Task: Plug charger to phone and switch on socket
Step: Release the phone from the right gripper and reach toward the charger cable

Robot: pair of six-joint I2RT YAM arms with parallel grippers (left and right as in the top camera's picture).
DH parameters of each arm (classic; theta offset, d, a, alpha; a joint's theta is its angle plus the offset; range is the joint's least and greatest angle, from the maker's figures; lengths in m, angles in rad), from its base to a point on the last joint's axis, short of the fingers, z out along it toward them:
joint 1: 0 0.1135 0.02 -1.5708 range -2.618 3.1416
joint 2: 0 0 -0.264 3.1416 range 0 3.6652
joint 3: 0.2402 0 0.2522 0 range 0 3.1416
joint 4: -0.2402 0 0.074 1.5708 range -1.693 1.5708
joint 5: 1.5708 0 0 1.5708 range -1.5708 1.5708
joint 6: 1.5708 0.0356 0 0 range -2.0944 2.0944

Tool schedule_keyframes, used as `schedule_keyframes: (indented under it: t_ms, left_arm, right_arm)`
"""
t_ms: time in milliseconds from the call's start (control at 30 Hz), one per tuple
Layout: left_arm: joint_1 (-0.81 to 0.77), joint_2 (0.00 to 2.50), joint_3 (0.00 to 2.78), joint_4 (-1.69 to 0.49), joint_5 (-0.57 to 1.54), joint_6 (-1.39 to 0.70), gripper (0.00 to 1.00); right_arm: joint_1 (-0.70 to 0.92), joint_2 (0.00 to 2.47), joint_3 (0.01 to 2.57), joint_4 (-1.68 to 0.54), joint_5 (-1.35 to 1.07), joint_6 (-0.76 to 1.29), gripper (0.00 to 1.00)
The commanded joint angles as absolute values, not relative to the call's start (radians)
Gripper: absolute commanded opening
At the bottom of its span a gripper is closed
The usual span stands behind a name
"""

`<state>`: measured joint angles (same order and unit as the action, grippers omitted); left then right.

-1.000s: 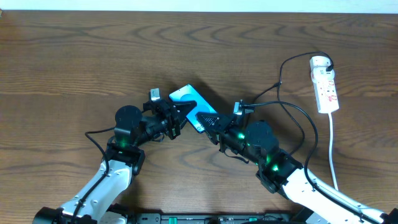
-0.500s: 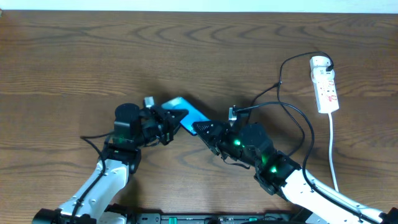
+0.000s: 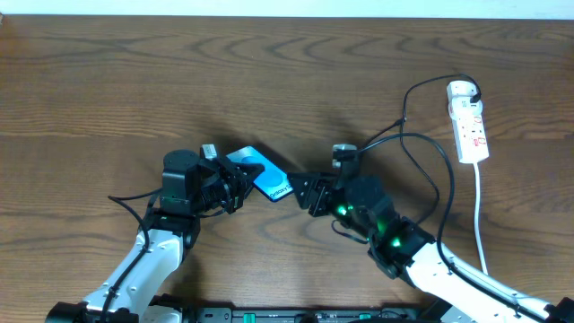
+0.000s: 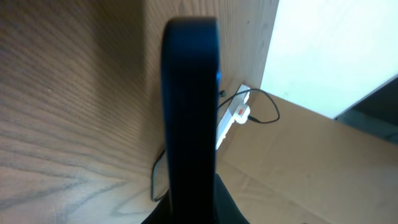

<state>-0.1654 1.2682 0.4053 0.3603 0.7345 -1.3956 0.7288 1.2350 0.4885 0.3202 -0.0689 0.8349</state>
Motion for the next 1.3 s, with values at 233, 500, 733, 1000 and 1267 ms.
schedule_keyframes:
  t_ms: [233,500,733,1000,1267]
  left_arm:
    - [-0.166,1.261,0.422,0.367,0.759,-1.313,0.07]
    - [-0.166,1.261,0.422,0.366,0.731,-1.286,0.08]
    - [-0.166,1.261,0.422,0.366,0.718,-1.287,0.08]
    - [-0.166,1.261,0.422,0.366,0.746,-1.287,0.08]
    - [-0.166,1.261,0.422,0.367,0.748,-1.287,0.08]
  right_arm:
    - [0.585,1.229,0.673,-0.016,0.06,0.663,0.59]
    - [0.519,1.311,1.026,-0.533,0.312,0.66,0.61]
    - [0.424,1.576,1.338,-0.852,0.305,0.686,0.62]
    - [0.34,1.799,1.446,-0.804,0.174,0.686,0.95]
    - [0.332,1.877,1.444,-0.75,0.21,0.688,0.97]
